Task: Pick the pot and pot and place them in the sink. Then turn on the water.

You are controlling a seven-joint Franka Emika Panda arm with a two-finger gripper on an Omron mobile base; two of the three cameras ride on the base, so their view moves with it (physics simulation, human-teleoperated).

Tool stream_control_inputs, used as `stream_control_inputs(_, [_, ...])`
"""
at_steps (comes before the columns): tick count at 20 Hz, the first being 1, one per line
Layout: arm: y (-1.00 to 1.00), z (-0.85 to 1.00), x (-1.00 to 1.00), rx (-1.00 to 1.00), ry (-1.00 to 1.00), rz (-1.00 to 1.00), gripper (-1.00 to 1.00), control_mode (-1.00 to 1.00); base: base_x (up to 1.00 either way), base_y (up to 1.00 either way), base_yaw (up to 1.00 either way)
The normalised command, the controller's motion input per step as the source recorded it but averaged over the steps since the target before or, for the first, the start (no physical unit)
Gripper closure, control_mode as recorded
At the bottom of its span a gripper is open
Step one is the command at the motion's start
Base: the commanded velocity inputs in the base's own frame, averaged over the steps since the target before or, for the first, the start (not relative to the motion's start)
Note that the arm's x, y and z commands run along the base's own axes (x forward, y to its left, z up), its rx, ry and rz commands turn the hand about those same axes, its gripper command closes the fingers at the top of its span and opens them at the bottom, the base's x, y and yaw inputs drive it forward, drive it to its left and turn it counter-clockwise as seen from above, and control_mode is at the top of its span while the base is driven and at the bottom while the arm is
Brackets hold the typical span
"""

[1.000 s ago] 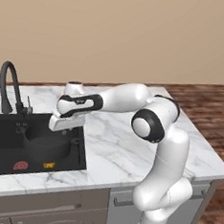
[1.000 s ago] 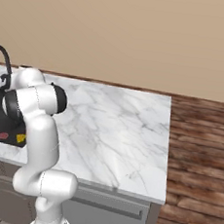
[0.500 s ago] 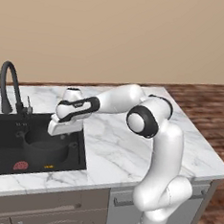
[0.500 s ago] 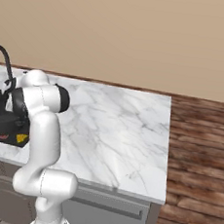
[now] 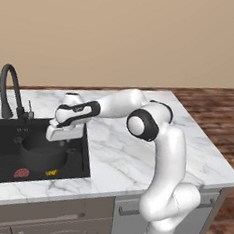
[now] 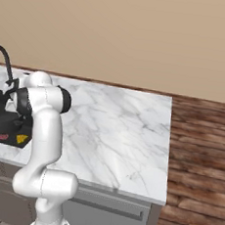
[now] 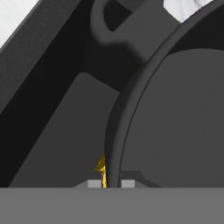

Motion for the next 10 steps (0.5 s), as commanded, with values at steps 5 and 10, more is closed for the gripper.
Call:
stream_control_inputs(5, [0.07,-0.02,0.09,-0.14,0.03,-0.05,1.00,-1.00,0.00,0.00,0.00])
stream_control_inputs(10, [0.04,-0.04,0.01,-0.18,0.03,-0.02,1.00,-1.00,0.00,0.00,0.00])
